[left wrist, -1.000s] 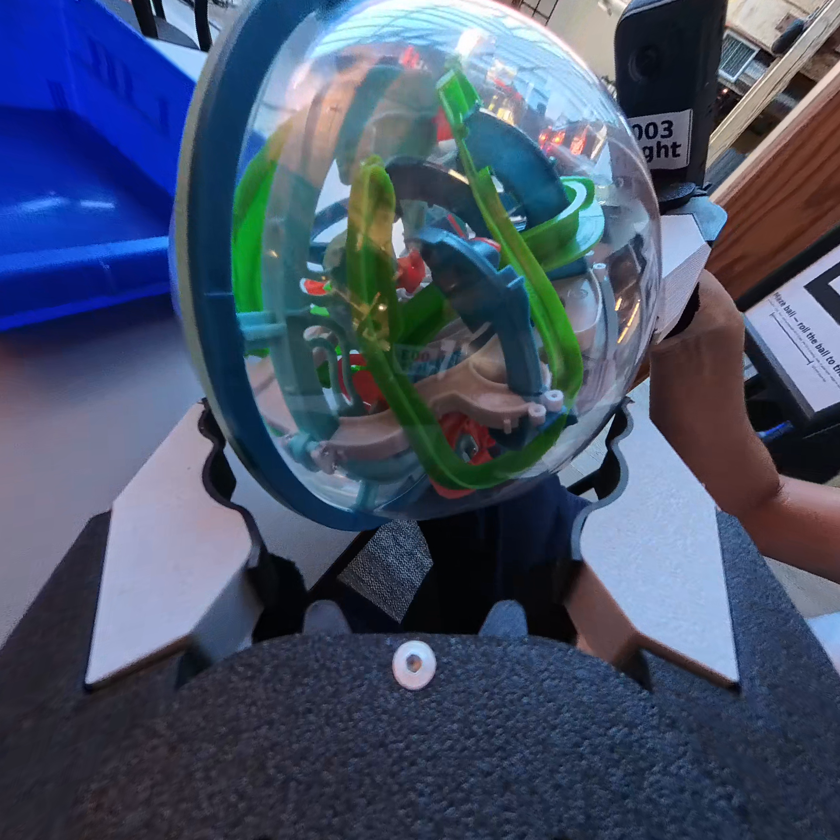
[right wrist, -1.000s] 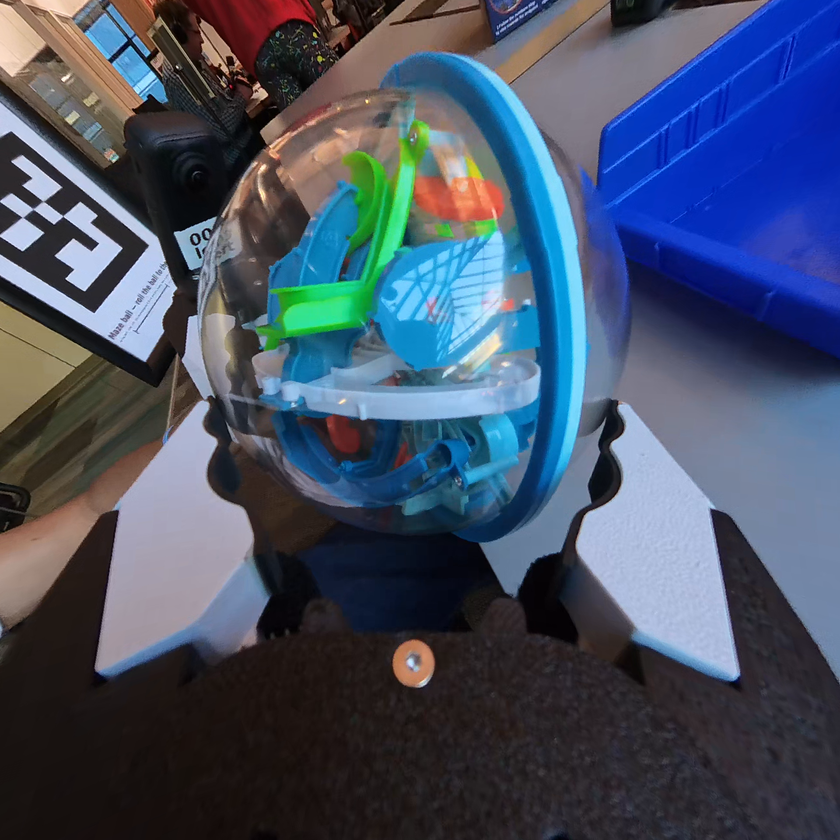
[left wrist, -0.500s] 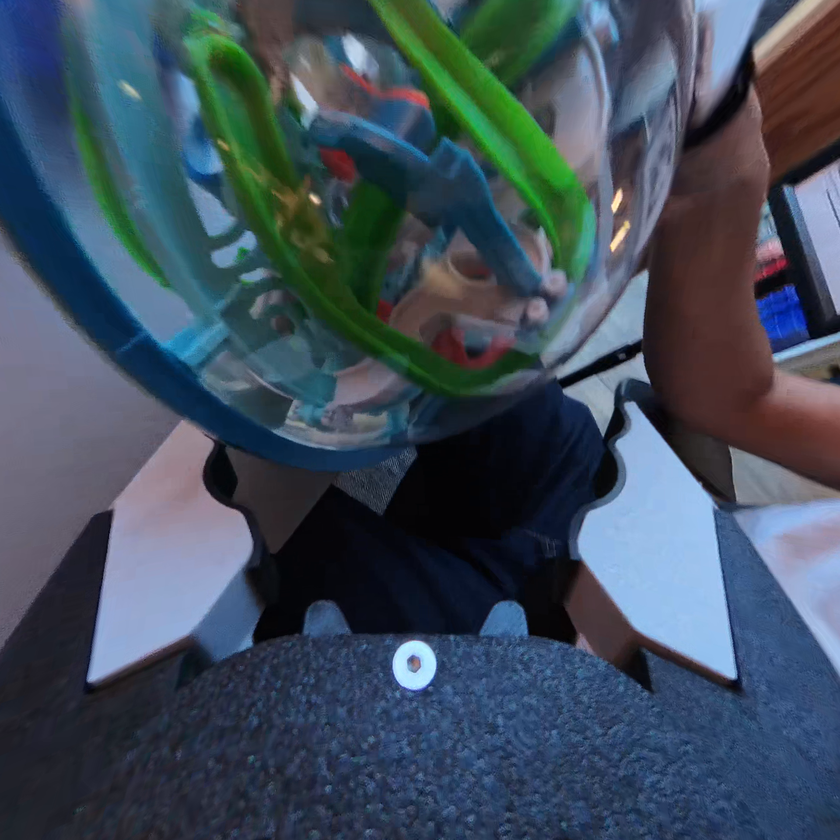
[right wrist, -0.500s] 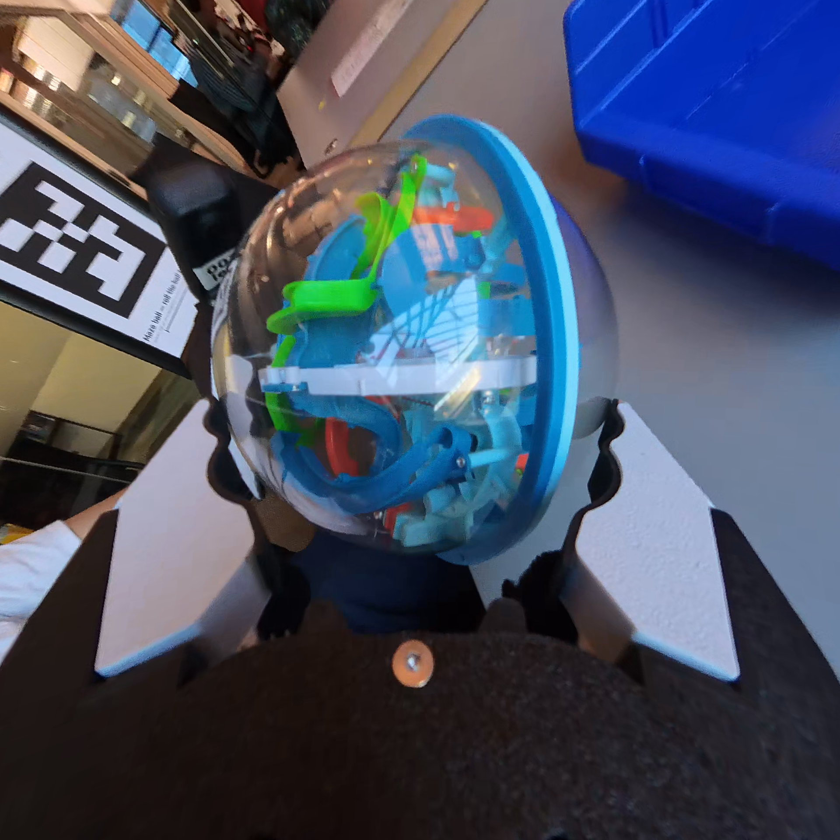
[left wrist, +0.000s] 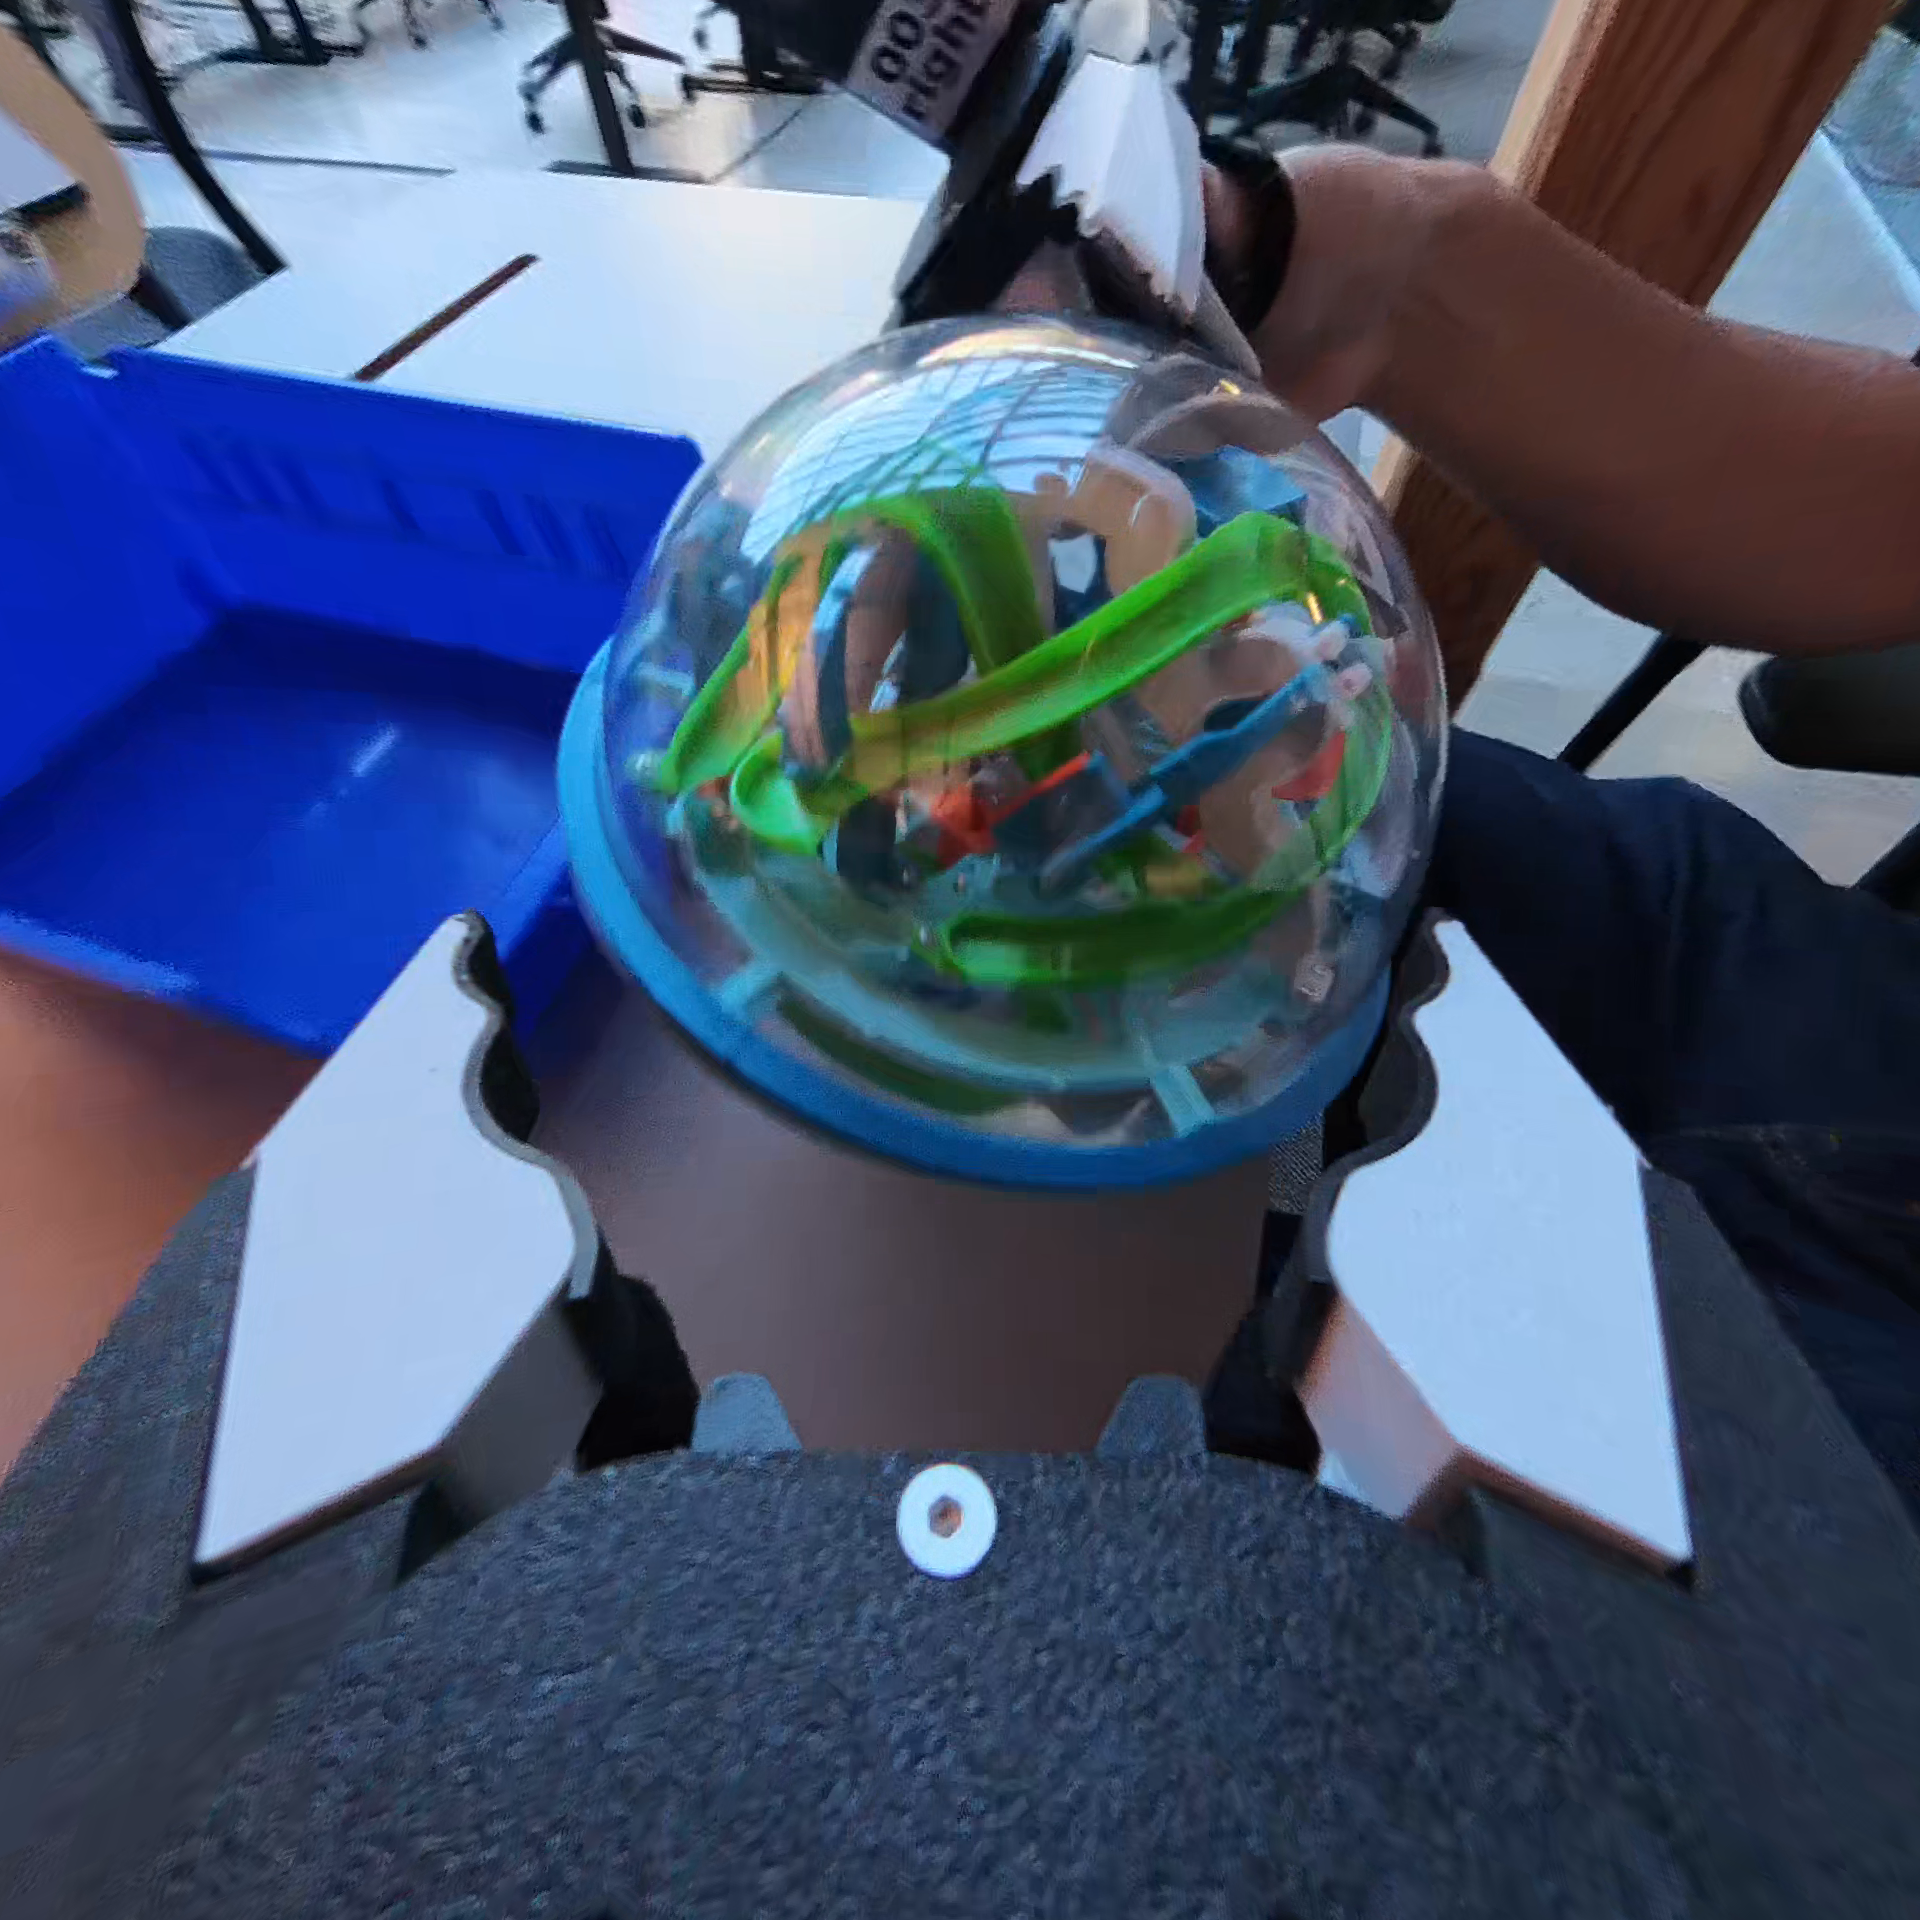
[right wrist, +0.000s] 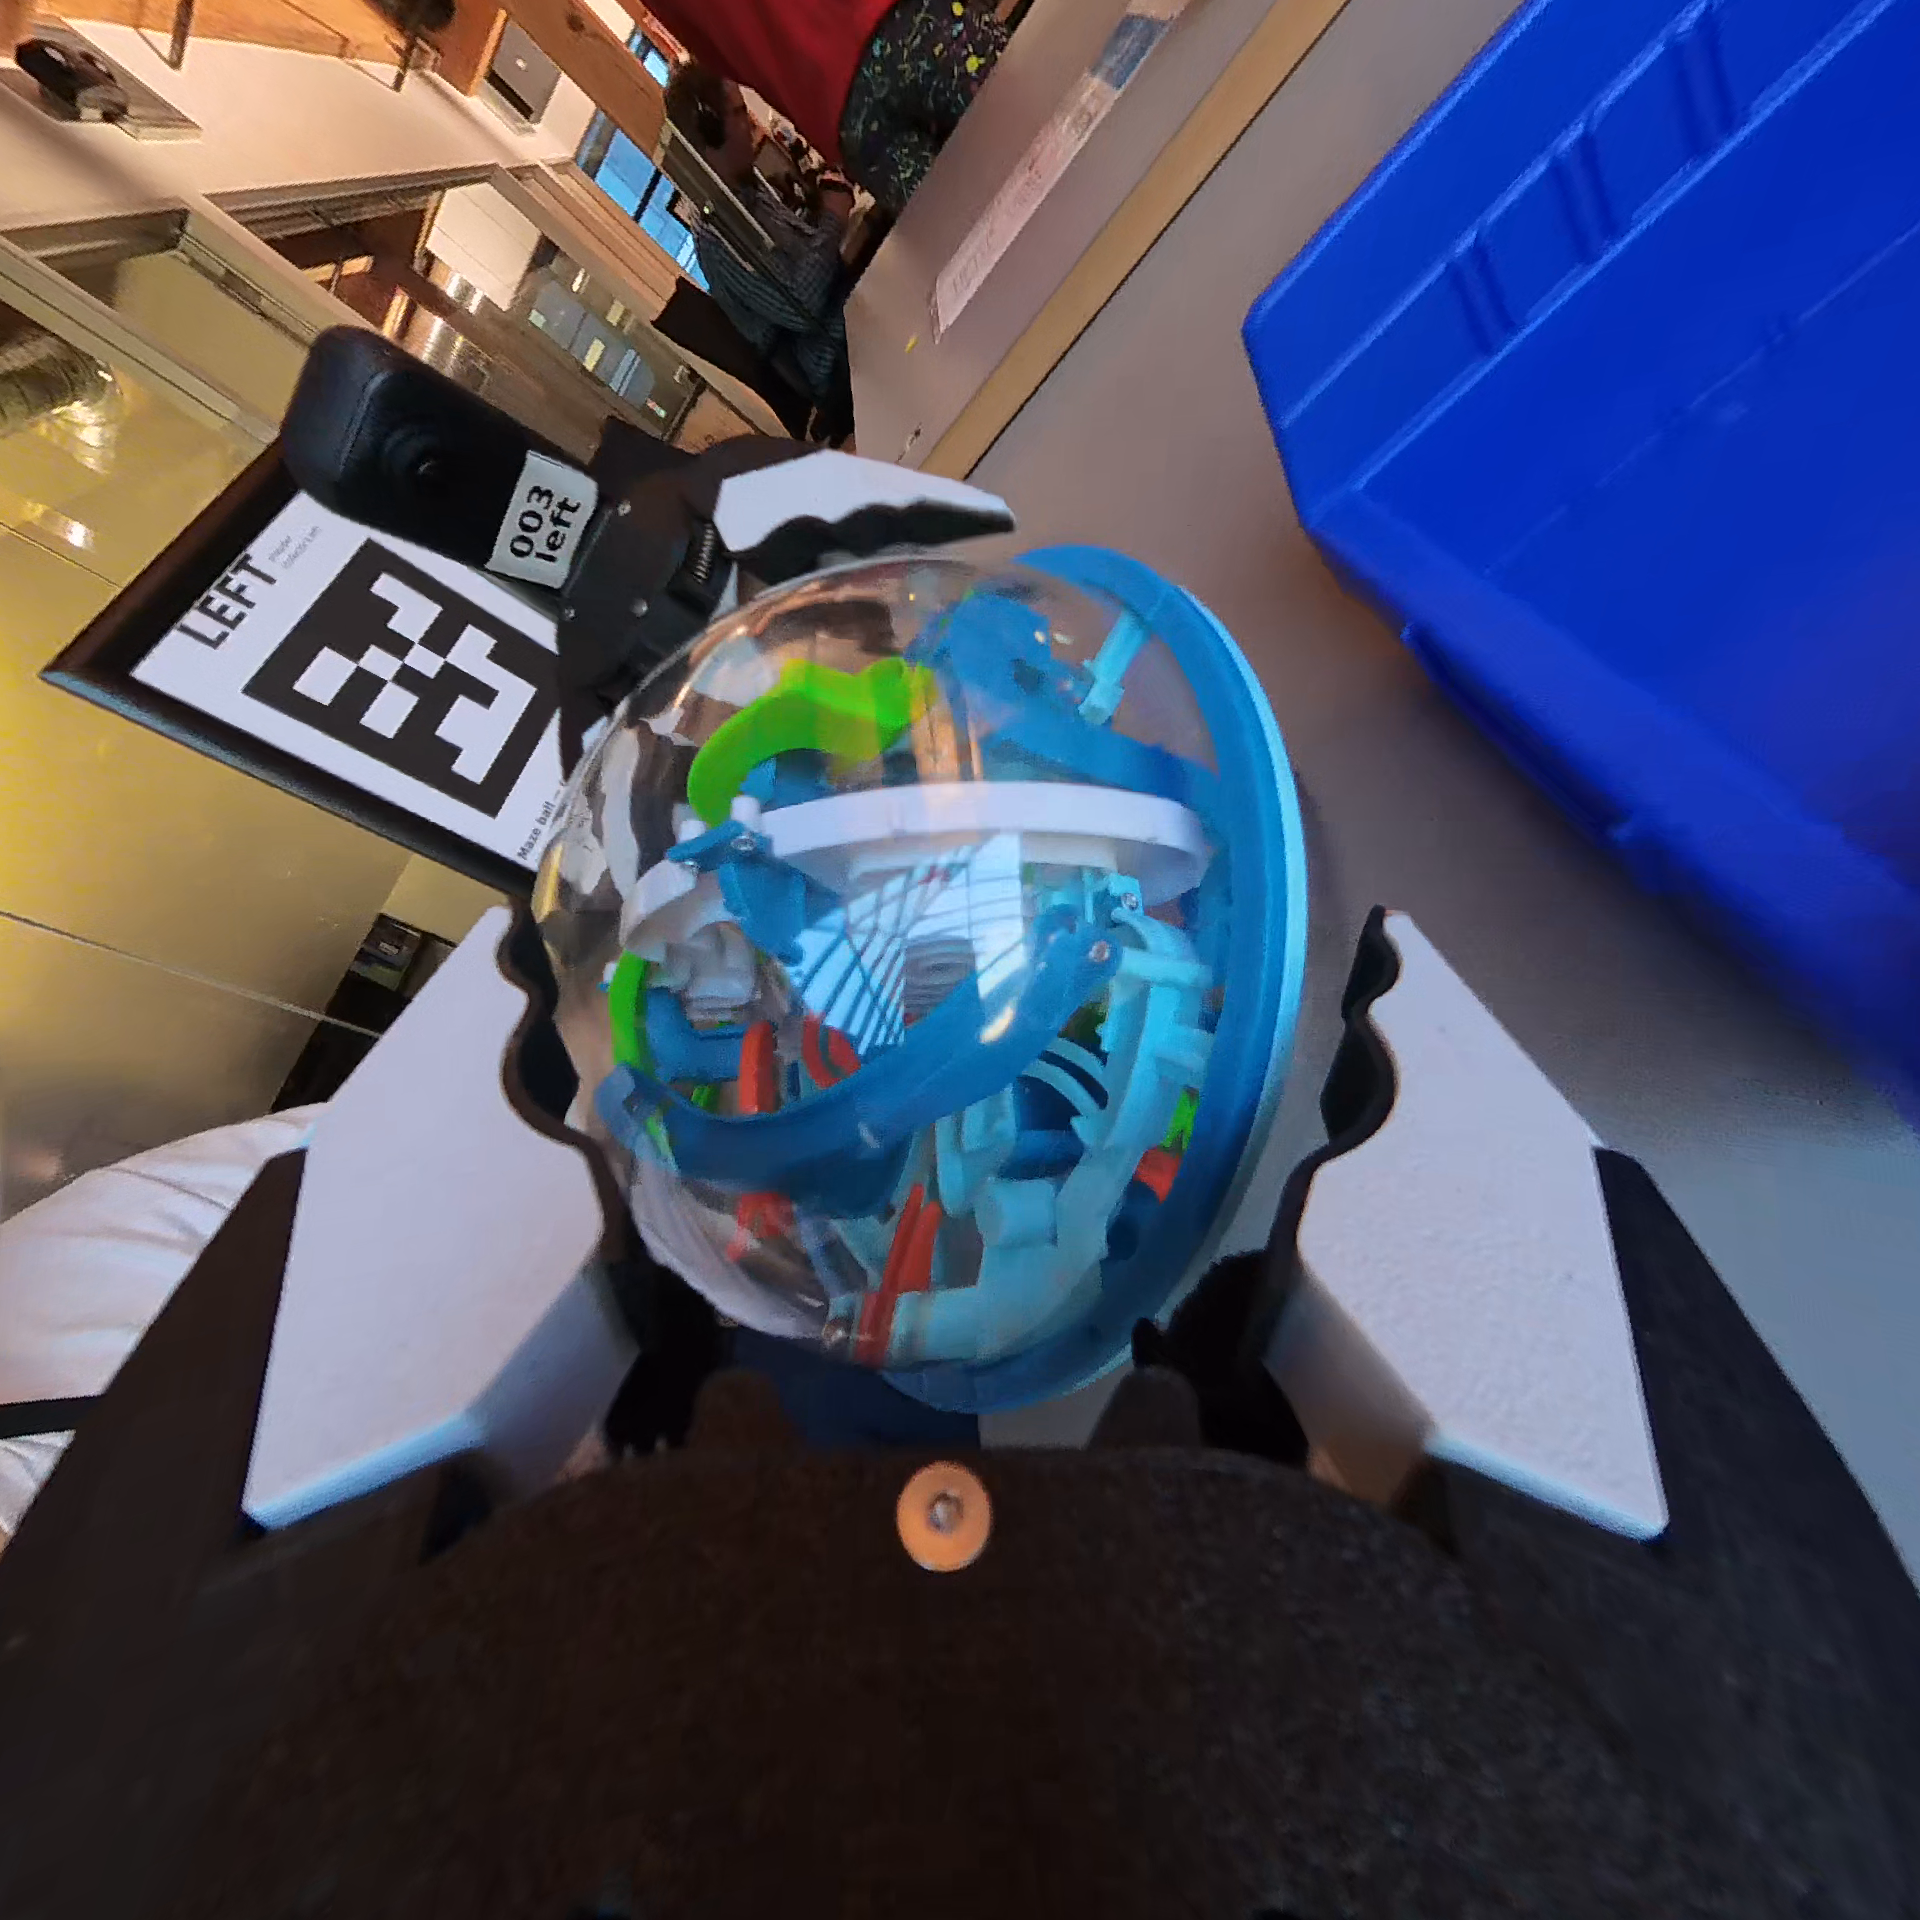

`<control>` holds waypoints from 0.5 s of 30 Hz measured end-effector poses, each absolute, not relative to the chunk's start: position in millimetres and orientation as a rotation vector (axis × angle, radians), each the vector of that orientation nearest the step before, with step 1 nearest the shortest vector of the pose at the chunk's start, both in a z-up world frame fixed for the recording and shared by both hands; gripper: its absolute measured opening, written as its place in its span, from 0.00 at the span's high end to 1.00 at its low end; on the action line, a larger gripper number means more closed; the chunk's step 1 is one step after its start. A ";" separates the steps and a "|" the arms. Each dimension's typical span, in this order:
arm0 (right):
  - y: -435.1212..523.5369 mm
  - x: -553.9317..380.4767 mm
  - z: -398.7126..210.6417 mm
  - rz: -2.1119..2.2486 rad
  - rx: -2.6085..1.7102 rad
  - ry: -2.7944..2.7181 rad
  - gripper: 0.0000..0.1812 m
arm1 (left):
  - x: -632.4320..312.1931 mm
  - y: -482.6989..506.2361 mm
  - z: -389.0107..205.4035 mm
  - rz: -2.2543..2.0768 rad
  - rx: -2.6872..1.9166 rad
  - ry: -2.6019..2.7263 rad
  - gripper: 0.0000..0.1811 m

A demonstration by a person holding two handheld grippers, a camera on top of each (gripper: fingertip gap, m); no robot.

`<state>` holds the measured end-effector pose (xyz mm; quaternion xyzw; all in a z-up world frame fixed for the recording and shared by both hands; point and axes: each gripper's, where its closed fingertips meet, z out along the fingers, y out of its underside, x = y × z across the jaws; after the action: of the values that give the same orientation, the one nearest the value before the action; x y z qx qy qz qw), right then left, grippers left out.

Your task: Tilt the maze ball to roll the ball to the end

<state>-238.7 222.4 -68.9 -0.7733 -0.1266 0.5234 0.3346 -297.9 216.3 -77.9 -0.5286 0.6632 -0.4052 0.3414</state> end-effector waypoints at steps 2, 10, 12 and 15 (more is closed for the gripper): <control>228.4 -241.8 -66.3 1.366 -1.992 -0.367 0.19 | -287.1 211.4 -85.2 -1.129 -1.376 1.800 0.12; 210.6 -200.6 -37.8 1.041 -1.657 -0.453 0.19 | -288.6 216.3 -97.5 -1.363 -1.453 1.729 0.14; 186.0 -196.2 -62.9 1.002 -1.760 -0.532 0.19 | -292.5 213.6 -102.0 -1.411 -1.478 1.731 0.16; 160.6 -201.8 -101.7 0.893 -1.871 -0.661 0.18 | -296.5 211.4 -107.6 -1.449 -1.491 1.728 0.16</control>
<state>-201.8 160.6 -101.7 -0.7615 -0.2691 0.3634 0.4643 -296.5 211.4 -107.6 -0.5384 0.6239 -0.5231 0.2173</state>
